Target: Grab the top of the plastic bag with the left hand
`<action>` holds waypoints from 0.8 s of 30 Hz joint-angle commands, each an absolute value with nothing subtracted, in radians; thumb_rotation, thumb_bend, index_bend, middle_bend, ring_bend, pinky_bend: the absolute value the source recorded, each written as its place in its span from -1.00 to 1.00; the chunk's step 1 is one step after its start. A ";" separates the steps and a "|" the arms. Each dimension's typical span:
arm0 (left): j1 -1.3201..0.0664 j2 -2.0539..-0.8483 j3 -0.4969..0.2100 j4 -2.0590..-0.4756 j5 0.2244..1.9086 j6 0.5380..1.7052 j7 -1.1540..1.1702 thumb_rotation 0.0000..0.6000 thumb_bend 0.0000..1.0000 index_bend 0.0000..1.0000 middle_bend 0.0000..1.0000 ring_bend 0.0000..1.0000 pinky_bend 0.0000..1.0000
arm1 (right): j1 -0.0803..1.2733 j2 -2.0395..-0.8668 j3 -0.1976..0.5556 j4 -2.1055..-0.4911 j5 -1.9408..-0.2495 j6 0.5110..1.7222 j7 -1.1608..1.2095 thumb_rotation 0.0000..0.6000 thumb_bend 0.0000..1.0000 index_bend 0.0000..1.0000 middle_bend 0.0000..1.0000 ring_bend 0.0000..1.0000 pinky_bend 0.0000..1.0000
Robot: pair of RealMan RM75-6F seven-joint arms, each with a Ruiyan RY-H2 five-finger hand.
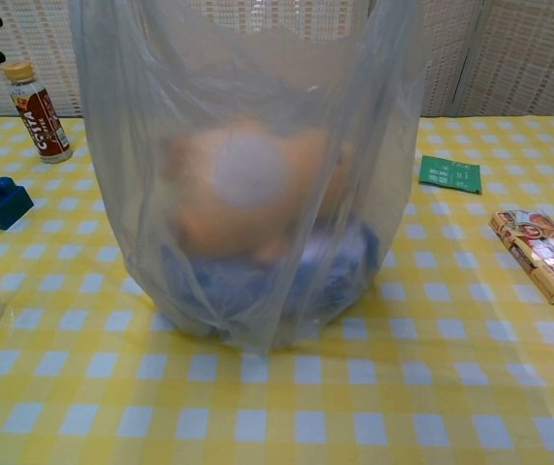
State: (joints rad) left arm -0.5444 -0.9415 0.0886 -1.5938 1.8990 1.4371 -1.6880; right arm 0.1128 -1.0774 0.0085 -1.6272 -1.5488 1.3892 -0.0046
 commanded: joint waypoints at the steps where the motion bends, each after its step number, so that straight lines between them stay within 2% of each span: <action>1: -0.587 -0.976 0.079 -1.614 1.882 1.414 -1.653 1.00 -0.69 -0.74 -0.85 -1.00 -1.00 | 0.107 -1.069 0.003 -1.626 -1.561 1.403 0.012 1.00 -0.42 -1.00 -1.00 -1.00 -1.00; 20: -0.701 -1.062 0.066 -1.635 1.858 1.323 -1.589 1.00 -0.69 -0.71 -0.82 -0.95 -1.00 | 0.100 -1.052 -0.002 -1.626 -1.558 1.405 0.038 1.00 -0.42 -1.00 -1.00 -1.00 -1.00; 24: -0.728 -1.070 0.069 -1.631 1.864 1.313 -1.625 1.00 -0.69 -0.71 -0.82 -0.90 -0.88 | 0.097 -1.051 -0.005 -1.630 -1.556 1.405 0.034 1.00 -0.42 -1.00 -1.00 -1.00 -1.00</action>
State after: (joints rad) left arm -0.7166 -1.0662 0.0675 -1.6333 1.8601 1.3189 -1.6126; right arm 0.0972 -1.0508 -0.0052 -1.6300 -1.5565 1.4044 0.0344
